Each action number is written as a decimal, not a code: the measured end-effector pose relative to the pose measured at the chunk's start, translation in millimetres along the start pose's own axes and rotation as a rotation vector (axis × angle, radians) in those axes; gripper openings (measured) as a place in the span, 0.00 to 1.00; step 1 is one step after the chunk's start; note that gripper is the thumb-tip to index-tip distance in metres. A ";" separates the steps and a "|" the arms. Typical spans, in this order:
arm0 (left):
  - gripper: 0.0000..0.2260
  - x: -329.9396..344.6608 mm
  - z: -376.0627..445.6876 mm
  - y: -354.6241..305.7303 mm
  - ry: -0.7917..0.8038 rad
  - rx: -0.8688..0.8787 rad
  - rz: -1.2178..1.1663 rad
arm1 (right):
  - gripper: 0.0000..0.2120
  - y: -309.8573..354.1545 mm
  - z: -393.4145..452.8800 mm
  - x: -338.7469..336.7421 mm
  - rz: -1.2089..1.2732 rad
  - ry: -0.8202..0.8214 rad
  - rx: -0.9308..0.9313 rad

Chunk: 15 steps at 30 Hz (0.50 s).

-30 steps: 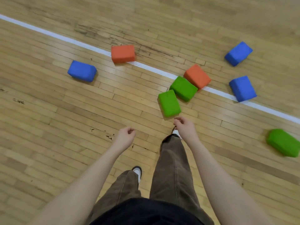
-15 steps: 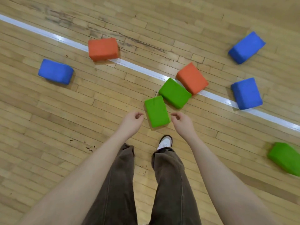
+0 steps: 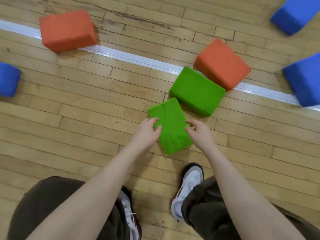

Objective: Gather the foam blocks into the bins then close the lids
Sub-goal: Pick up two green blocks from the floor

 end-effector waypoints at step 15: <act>0.29 66.6 113.8 59.2 -0.168 0.299 0.707 | 0.41 -68.5 90.3 73.9 -0.126 -0.241 0.049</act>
Point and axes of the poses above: each hand's wrist, its own z-axis towards the middle knuckle, its own x-axis out of the palm, y = z × x, the point moved 10 cm from there along z, towards the middle knuckle, and after that the axes turned 4 degrees about y, right-handed, at the moved point
